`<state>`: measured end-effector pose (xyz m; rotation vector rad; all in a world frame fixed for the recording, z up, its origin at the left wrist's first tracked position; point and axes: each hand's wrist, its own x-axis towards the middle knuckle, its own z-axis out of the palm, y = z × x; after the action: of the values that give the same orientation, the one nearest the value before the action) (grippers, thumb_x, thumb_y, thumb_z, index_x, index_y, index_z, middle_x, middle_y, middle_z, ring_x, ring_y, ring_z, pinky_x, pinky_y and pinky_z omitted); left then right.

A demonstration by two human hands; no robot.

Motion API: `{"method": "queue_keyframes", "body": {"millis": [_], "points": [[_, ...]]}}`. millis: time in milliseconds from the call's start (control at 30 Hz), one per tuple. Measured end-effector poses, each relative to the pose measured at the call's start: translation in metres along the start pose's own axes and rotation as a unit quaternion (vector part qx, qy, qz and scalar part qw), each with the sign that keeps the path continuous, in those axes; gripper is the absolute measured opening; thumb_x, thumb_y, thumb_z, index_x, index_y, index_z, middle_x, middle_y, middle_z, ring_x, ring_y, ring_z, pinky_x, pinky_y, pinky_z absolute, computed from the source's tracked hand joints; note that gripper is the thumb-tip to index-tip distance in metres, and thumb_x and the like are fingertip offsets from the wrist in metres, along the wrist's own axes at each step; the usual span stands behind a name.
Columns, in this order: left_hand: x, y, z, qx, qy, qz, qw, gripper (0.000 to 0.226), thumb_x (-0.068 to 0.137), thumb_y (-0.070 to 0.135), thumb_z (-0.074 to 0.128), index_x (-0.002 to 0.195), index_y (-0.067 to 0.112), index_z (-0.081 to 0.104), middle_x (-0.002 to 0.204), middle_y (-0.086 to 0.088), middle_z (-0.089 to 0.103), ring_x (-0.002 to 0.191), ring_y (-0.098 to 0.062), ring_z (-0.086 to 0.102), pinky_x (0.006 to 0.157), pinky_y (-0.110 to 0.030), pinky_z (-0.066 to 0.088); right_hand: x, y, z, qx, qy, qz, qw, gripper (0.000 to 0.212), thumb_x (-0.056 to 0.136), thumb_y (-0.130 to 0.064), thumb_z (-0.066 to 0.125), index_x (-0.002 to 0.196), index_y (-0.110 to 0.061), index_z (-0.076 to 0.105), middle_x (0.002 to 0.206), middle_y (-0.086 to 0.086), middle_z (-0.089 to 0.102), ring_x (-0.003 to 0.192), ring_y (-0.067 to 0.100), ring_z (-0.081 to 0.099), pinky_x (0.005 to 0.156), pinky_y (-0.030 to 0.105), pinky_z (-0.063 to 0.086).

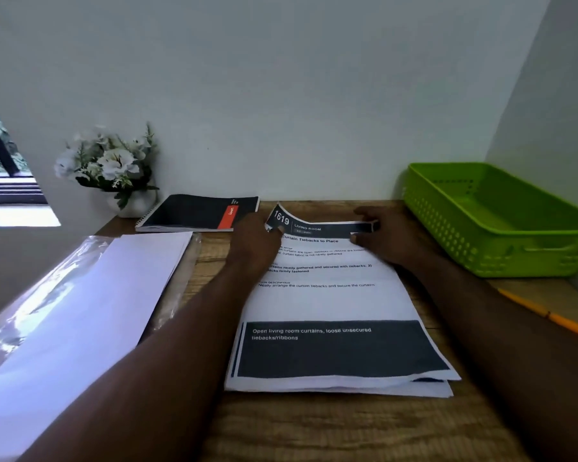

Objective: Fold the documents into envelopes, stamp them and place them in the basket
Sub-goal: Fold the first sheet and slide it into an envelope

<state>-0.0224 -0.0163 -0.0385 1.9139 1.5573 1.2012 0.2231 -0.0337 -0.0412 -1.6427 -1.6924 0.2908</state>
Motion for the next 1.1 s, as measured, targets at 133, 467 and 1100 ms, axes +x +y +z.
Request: {"method": "queue_keyframes", "body": {"millis": [133, 467, 1100], "points": [[0.001, -0.001, 0.004, 0.057, 0.028, 0.042, 0.997, 0.03, 0.089, 0.021, 0.057, 0.117, 0.013, 0.062, 0.113, -0.01, 0.062, 0.108, -0.027, 0.057, 0.085, -0.028, 0.042, 0.005, 0.001, -0.001, 0.062, 0.062, 0.004, 0.996, 0.035, 0.077, 0.006, 0.068, 0.099, -0.022, 0.067, 0.087, -0.003, 0.057, 0.085, 0.019, 0.057, 0.078, 0.03, 0.05], [-0.006, 0.03, -0.011, 0.206, 0.184, 0.284, 0.918, 0.047, 0.082, 0.018, 0.04, 0.122, 0.02, 0.063, 0.129, -0.002, 0.059, 0.129, -0.025, 0.046, 0.104, -0.049, 0.023, -0.01, -0.023, -0.008, 0.138, 0.113, -0.107, 0.978, 0.012, 0.08, -0.004, 0.066, 0.082, -0.016, 0.062, 0.079, -0.009, 0.065, 0.074, -0.001, 0.059, 0.07, 0.017, 0.044], [-0.023, 0.029, 0.021, 0.222, -0.172, 0.151, 0.948, 0.03, 0.093, 0.025, 0.048, 0.118, 0.02, 0.064, 0.122, -0.008, 0.054, 0.116, -0.031, 0.048, 0.096, -0.038, 0.042, -0.021, -0.033, 0.009, -0.206, -0.121, -0.188, 0.953, 0.036, 0.087, -0.008, 0.05, 0.117, -0.018, 0.066, 0.119, 0.003, 0.063, 0.112, 0.022, 0.054, 0.09, 0.027, 0.035]]}}
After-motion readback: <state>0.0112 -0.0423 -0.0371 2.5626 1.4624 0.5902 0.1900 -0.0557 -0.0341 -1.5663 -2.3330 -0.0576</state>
